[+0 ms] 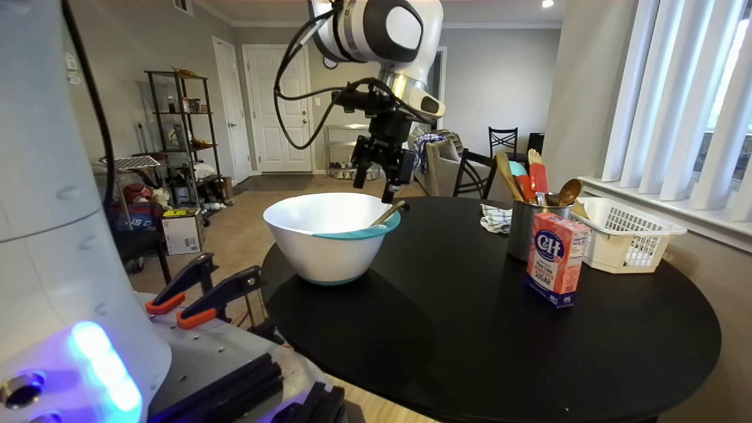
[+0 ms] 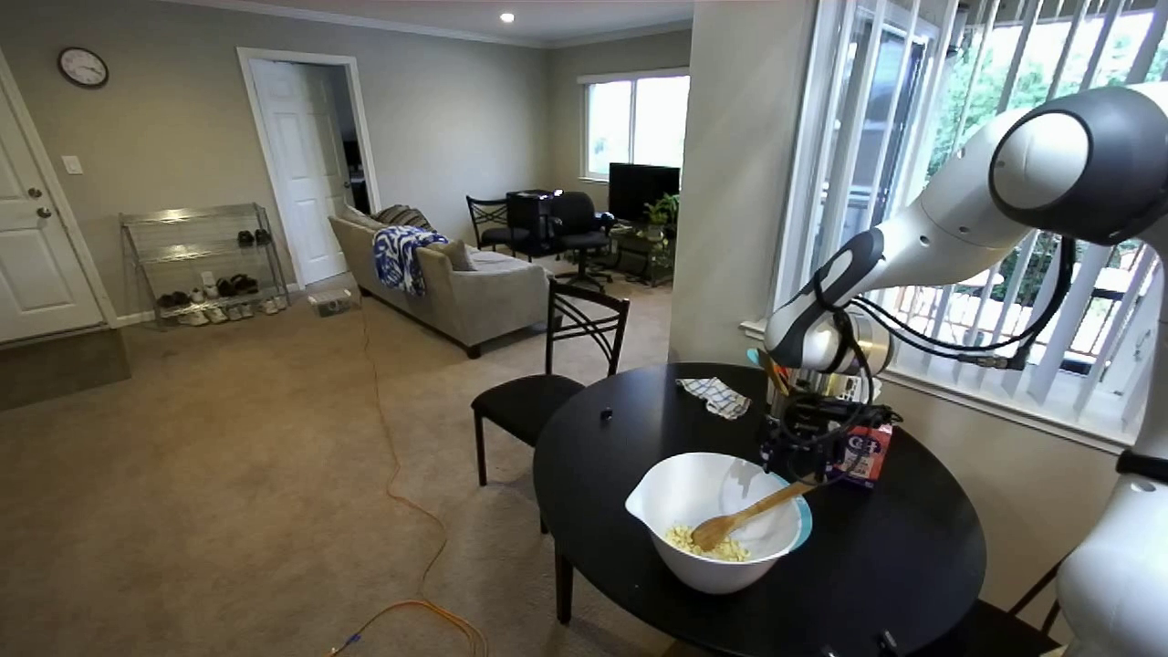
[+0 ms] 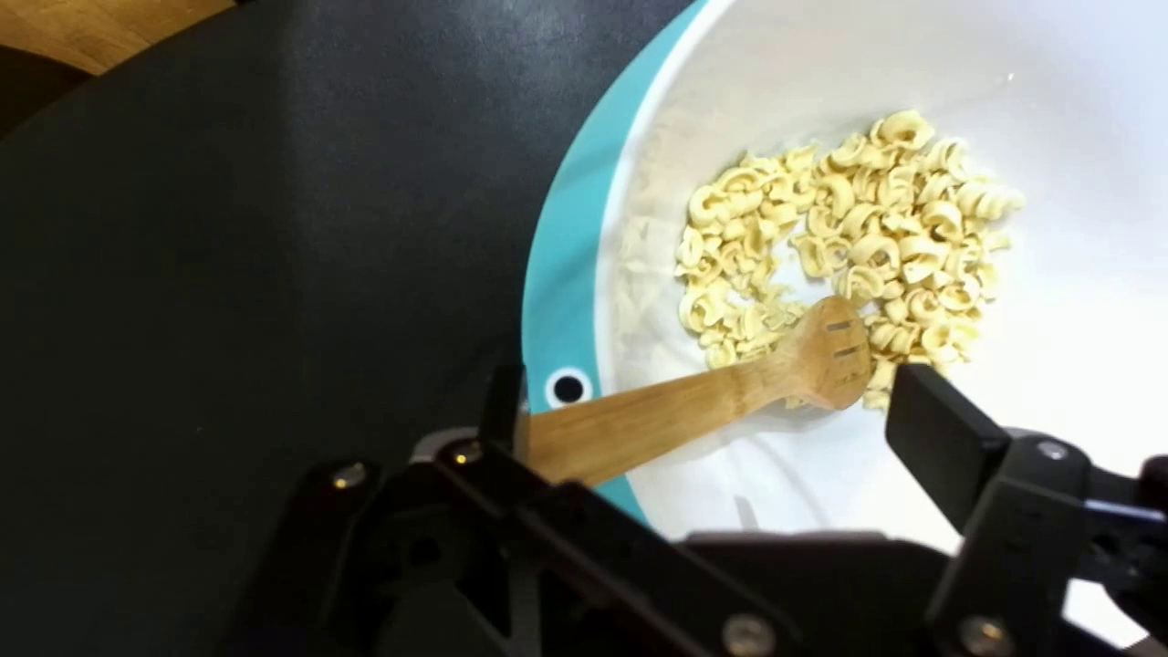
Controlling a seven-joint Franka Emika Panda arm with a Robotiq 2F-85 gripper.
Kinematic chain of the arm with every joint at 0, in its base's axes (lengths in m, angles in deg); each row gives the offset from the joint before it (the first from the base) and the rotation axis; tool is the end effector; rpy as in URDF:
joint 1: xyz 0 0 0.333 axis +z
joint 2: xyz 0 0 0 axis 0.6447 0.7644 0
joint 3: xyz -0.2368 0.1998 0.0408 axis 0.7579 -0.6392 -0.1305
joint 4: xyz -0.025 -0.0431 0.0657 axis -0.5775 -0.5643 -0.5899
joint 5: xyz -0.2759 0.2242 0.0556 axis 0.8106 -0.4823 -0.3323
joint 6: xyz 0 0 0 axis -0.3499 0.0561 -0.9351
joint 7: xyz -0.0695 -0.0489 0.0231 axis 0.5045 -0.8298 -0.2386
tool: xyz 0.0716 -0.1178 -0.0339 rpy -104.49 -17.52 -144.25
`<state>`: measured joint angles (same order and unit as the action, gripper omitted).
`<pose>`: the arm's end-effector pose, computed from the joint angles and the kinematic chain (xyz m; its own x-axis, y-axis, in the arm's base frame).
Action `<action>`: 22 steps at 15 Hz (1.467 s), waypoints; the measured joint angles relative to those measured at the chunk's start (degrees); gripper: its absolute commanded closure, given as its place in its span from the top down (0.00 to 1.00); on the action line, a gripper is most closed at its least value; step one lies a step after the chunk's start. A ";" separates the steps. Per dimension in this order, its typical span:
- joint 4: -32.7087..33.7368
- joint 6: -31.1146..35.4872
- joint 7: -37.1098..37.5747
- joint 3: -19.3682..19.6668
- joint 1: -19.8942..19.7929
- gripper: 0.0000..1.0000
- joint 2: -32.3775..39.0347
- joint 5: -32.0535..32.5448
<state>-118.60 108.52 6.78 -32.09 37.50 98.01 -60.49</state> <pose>0.4658 -0.0489 0.1965 0.8851 -0.3933 -0.2490 -0.4292 -0.8966 -0.1094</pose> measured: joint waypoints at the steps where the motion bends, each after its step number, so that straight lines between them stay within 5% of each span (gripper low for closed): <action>1: -0.09 -1.63 -2.96 -0.77 -1.04 1.00 -0.02 -3.03; 6: -0.28 -13.75 -18.55 -1.98 -7.47 1.00 -1.29 -15.50; 11: -0.25 -25.47 -28.90 1.15 -12.44 1.00 -3.85 -24.25; 17: -0.88 -25.92 -34.67 3.92 -13.11 1.00 -1.34 -36.43; 22: -0.55 -26.45 -38.02 5.53 -13.56 1.00 2.04 -39.57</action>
<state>-119.15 82.07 -31.24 -26.55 23.95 100.05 -100.06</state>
